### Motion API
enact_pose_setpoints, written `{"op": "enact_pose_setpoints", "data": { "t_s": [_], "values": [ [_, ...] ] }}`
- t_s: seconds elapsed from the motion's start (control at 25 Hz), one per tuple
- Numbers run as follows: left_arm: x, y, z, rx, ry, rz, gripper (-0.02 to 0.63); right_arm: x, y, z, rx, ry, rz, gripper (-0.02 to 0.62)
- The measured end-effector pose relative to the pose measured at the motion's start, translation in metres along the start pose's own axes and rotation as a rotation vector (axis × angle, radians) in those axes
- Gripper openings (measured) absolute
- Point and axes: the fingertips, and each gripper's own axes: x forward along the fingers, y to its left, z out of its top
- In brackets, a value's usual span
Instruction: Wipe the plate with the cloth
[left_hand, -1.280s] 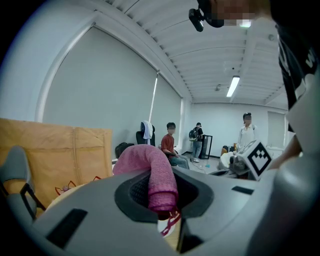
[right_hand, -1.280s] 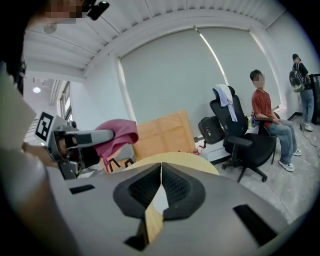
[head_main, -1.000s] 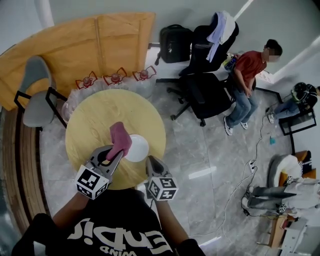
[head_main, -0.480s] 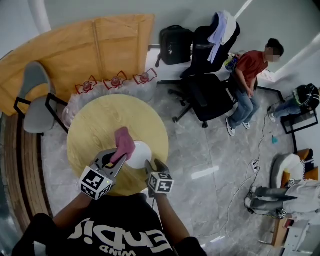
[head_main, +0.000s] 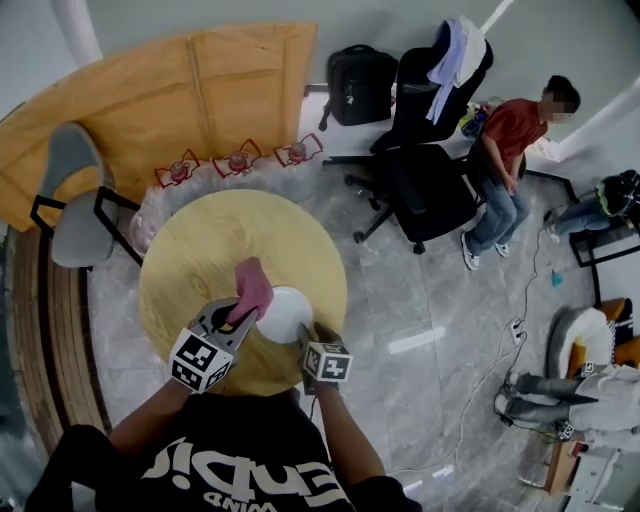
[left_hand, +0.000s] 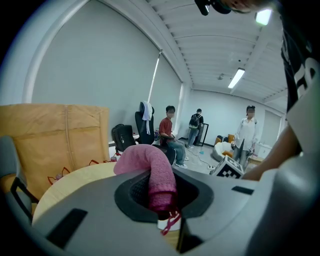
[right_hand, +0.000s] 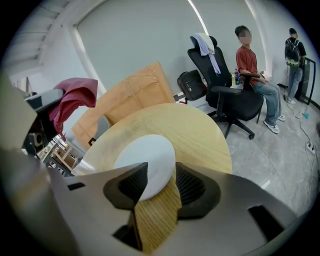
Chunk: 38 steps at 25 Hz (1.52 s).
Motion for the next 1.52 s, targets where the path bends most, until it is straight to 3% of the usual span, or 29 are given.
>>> {"op": "enact_pose_setpoints", "data": {
  "t_s": [0.36, 0.56, 1.04, 1.28, 1.52],
  "values": [
    [0.021, 0.013, -0.020, -0.018, 0.062, -0.009, 0.052, 0.014, -0.009, -0.010, -0.004, 0.063, -0.011, 0.171],
    [0.035, 0.020, -0.036, -0.008, 0.111, -0.010, 0.052, 0.016, -0.013, -0.009, -0.004, 0.073, -0.026, 0.111],
    [0.070, 0.029, -0.096, 0.008, 0.268, -0.004, 0.052, 0.018, -0.014, -0.006, 0.025, 0.067, 0.001, 0.107],
    [0.085, 0.029, -0.126, 0.102, 0.352, -0.012, 0.052, 0.020, -0.013, -0.008, 0.028, 0.067, 0.006, 0.107],
    [0.098, 0.019, -0.152, 0.129, 0.428, -0.047, 0.052, 0.019, -0.014, -0.008, 0.021, 0.066, 0.008, 0.107]
  ]
}}
